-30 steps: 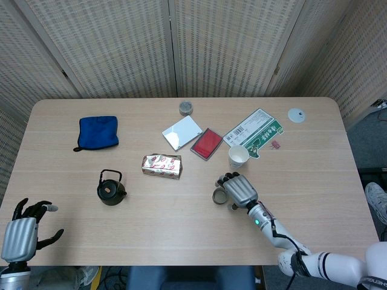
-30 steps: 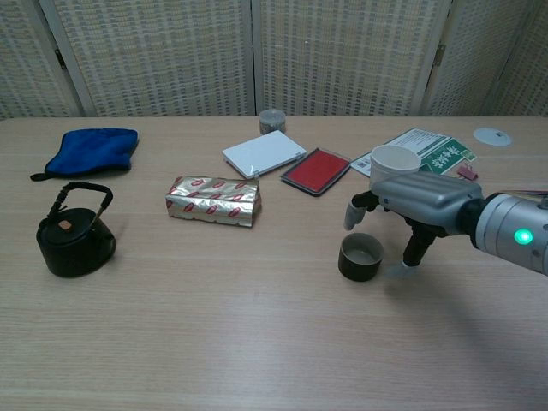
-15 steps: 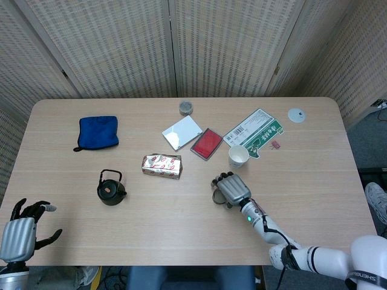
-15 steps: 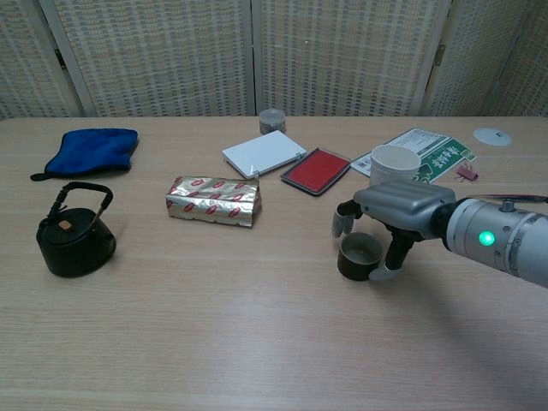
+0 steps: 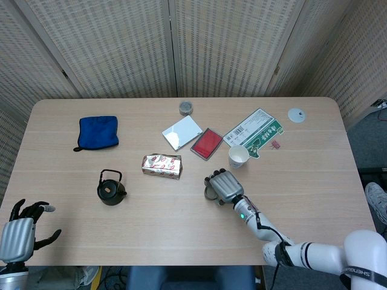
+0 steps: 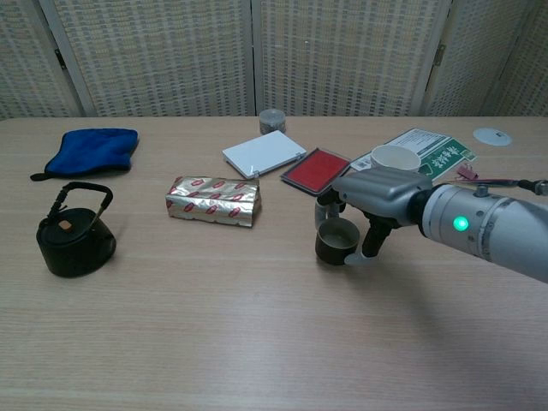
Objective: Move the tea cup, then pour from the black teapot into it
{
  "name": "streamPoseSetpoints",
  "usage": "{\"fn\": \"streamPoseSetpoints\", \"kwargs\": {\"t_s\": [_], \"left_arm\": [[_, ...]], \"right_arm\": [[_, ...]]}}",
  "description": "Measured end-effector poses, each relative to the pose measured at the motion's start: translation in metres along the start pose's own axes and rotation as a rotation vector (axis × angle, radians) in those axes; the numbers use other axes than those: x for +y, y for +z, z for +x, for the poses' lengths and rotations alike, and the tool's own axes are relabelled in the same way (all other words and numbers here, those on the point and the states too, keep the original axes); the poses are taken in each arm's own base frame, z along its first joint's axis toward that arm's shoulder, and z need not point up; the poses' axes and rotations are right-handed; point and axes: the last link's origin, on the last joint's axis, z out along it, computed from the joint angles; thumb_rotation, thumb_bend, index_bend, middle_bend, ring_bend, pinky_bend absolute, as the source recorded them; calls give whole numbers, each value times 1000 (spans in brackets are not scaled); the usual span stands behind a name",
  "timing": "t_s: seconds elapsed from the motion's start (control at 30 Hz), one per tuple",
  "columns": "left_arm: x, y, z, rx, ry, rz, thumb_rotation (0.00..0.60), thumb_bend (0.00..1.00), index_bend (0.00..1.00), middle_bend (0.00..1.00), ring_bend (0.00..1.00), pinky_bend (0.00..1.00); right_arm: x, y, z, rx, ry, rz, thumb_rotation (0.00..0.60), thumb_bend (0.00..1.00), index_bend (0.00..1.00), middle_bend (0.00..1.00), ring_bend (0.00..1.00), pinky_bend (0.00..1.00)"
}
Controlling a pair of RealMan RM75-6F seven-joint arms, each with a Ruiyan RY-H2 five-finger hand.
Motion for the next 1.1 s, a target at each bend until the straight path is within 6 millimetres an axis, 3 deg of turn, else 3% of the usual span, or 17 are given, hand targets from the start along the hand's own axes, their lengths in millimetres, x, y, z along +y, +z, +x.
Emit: {"fn": "streamPoseSetpoints", "kwargs": {"t_s": [0.47, 0.8, 1.1], "left_arm": [[1, 1, 3, 9, 10, -6, 600, 163, 396, 302, 310, 73], [2, 0, 2, 6, 15, -10, 600, 164, 396, 302, 310, 73], [-2, -3, 2, 7, 11, 10, 600, 163, 396, 302, 310, 72]], "right_arm": [[-67, 43, 34, 6, -29, 129, 600, 259, 443, 410, 243, 251], [-107, 73, 35, -29, -60, 149, 600, 257, 443, 409, 243, 251], [-122, 89, 28, -52, -86, 134, 600, 255, 443, 390, 243, 251]]}}
